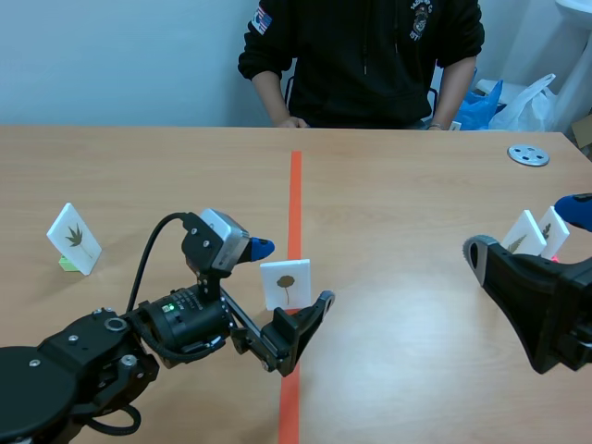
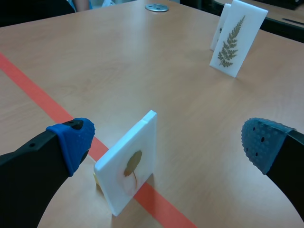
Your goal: Sort the leaf by its shape. The table is split by an orange tape line. A compound leaf with several leaflets goes to the left side, a simple leaf with one blade goes to the right side. Return to the home posture when a red brick is placed on the table.
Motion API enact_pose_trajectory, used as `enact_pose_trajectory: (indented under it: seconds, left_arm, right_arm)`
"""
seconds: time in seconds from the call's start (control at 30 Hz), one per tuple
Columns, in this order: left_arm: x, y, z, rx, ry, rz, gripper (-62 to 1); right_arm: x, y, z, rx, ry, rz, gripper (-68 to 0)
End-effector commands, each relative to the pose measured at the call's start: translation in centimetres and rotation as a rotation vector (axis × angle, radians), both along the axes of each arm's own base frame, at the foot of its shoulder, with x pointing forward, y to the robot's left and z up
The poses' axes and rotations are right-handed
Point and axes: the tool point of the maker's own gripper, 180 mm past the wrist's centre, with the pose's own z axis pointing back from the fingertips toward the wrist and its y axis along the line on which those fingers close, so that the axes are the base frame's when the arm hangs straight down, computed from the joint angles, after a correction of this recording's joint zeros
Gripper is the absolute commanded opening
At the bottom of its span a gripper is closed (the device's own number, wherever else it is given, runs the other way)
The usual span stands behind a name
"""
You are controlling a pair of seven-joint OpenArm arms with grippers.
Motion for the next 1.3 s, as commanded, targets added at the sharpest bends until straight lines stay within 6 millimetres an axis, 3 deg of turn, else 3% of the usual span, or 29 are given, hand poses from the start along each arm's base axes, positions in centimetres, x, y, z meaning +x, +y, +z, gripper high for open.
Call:
enact_pose_trajectory:
  seconds: [0.0,0.2,0.47,0.73,1.13,1.27]
  left_arm:
    - [1.1,-0.2,1.5,-0.031,-0.046,0.012,1.4]
    - [2.0,-0.2,0.4,0.004,-0.053,0.027,1.4]
    - [0.7,-0.5,-2.0,0.081,-0.04,-0.003,1.4]
    - [0.9,0.2,-2.8,0.115,-0.043,0.032,-2.4]
    - [0.9,0.2,-3.1,0.116,-0.035,0.047,-44.4]
    - [1.1,0.1,-2.9,0.103,-0.038,0.063,-47.9]
  right_arm:
    - [0.4,-0.2,0.8,0.007,-0.031,-0.006,0.4]
    - [0.4,-0.2,0.8,0.013,-0.031,-0.009,0.4]
    - [0.4,-0.2,0.9,0.03,-0.032,-0.013,0.4]
    - [0.4,-0.2,1.0,0.032,-0.032,-0.013,0.4]
    - [0.4,-0.2,1.0,0.032,-0.033,-0.013,0.4]
    - [0.4,-0.2,1.0,0.032,-0.033,-0.013,0.4]
